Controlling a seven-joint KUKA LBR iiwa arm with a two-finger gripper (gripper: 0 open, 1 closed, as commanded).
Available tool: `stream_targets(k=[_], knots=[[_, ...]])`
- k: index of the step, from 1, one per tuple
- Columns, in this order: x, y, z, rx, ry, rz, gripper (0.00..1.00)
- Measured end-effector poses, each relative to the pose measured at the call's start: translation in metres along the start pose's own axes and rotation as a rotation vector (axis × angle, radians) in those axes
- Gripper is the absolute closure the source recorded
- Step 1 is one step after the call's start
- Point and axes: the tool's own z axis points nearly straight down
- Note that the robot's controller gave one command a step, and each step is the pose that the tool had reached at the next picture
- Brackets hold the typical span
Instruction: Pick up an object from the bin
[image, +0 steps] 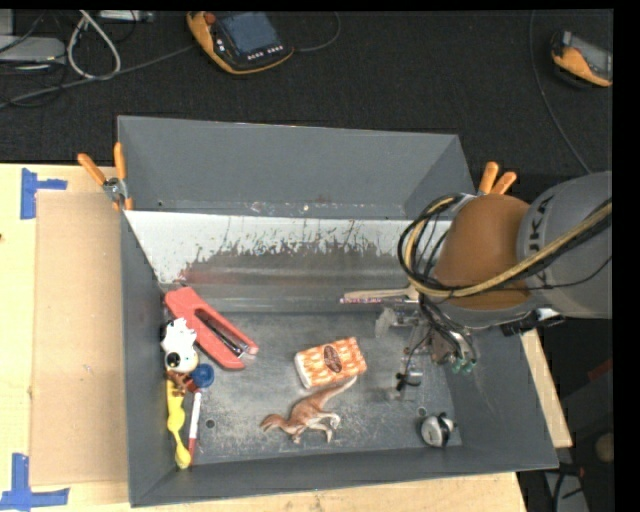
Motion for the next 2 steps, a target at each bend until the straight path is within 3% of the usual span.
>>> stream_targets(k=[1, 2], knots=[[0.025, 0.005, 0.009, 0.002, -0.004, -0.125, 0.00], [0.034, 0.061, 0.015, 0.001, 0.001, -0.014, 0.00]])
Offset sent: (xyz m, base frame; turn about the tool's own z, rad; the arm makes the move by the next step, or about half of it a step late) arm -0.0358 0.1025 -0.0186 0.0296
